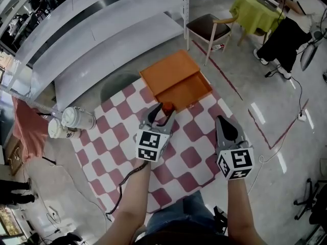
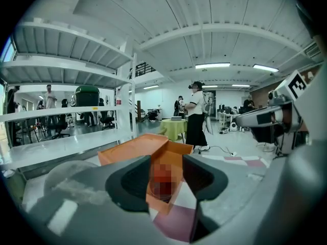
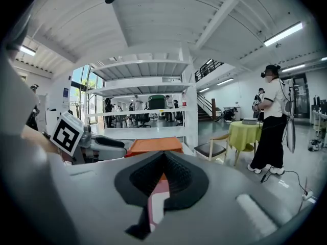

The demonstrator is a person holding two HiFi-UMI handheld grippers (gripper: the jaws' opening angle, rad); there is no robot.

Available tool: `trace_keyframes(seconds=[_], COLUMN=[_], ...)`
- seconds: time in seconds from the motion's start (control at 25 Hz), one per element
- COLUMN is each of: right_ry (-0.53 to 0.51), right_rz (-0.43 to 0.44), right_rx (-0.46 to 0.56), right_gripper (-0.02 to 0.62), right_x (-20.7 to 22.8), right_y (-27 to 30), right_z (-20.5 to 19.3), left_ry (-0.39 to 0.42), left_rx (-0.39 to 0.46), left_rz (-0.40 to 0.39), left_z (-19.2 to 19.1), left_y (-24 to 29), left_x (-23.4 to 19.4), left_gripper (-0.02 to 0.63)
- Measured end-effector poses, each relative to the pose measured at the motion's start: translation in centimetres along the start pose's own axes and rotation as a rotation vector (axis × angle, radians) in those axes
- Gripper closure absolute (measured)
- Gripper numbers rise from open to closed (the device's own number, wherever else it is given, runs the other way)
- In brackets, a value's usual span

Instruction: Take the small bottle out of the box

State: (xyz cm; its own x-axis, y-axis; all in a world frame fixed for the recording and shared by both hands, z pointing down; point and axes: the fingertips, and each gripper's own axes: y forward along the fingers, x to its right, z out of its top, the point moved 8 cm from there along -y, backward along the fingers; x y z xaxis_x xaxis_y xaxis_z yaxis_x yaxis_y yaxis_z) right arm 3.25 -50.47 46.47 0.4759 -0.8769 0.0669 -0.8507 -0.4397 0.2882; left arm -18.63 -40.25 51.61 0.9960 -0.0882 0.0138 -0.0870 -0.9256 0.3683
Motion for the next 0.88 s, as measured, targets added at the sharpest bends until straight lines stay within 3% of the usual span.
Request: trace_keyframes(seconds=[0.44, 0.52, 0.88], right_ry=[0.031, 0.03, 0.027], right_rz=[-0.001, 0.005, 0.024], right_rx=[-0.075, -0.085, -0.1], right_gripper=[0.594, 0.594, 0.594], right_x=[0.6, 0.5, -0.1], right_y=[1.7, 1.8, 2.0], right_z=[-3.0, -3.2, -3.4], left_ry=[0.021, 0.026, 0.035], left_rx=[-0.047, -0.039, -0.021], left_rz=[-0.002, 0.011, 0.009], left_z=[-2.6, -2.8, -2.7], left_y=[3.6, 3.7, 3.5], left_x=[-0.6, -0.7, -0.9], left_gripper=[0.419, 0.445, 0.451])
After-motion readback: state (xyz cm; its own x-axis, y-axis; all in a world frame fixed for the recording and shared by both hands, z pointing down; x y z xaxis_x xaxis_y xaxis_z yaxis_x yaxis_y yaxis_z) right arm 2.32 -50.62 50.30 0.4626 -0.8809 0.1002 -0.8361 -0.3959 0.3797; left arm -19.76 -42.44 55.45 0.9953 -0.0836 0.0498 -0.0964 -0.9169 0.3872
